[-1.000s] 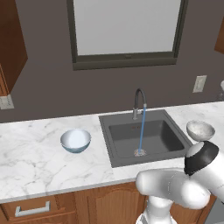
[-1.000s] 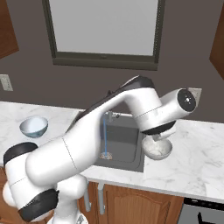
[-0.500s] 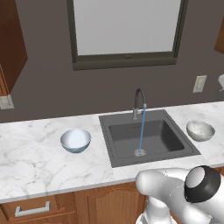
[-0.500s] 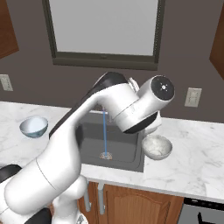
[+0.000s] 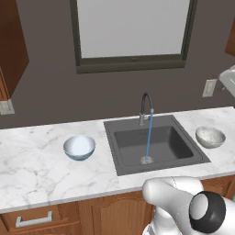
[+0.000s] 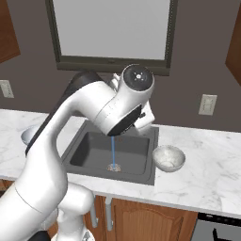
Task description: Rinse each bowl for a few seconds and place them down in the sink or on the counter.
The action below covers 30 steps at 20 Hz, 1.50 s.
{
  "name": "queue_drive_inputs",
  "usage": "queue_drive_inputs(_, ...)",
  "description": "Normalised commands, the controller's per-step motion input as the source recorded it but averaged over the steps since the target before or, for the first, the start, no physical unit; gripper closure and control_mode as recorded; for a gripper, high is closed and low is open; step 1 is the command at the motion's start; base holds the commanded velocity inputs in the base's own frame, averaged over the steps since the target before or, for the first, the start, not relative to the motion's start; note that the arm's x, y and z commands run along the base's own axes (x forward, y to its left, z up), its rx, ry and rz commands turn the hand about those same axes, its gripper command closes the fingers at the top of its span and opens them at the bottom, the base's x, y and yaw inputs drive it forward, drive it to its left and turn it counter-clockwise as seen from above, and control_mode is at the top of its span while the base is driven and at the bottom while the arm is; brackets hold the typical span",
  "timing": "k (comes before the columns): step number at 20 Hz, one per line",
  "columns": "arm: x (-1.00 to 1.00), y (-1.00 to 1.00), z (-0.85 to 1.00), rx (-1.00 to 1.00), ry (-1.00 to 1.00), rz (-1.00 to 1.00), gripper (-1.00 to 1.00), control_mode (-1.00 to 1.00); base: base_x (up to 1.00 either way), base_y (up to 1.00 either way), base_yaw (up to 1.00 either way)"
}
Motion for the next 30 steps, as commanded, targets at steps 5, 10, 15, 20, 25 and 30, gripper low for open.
queue_drive_inputs(5,0.00,0.39,0.43,-0.13,0.05,0.05,-1.00,-1.00,0.00,0.00,0.00)
queue_drive_inputs(10,-0.02,0.42,0.28,-0.14,0.04,0.04,-1.00,-1.00,0.00,0.00,0.00)
queue_drive_inputs(15,-0.15,0.44,0.06,-0.12,0.06,0.07,-1.00,-1.00,0.00,0.00,0.00)
queue_drive_inputs(20,-0.21,0.45,-0.03,-0.09,0.06,0.10,-1.00,-1.00,0.00,0.00,0.00)
queue_drive_inputs(25,-0.22,0.54,-0.09,-0.07,0.03,0.06,-1.00,-1.00,0.00,0.00,0.00)
queue_drive_inputs(30,-0.20,0.55,-0.08,-0.06,0.03,0.02,-1.00,-1.00,0.00,0.00,0.00)
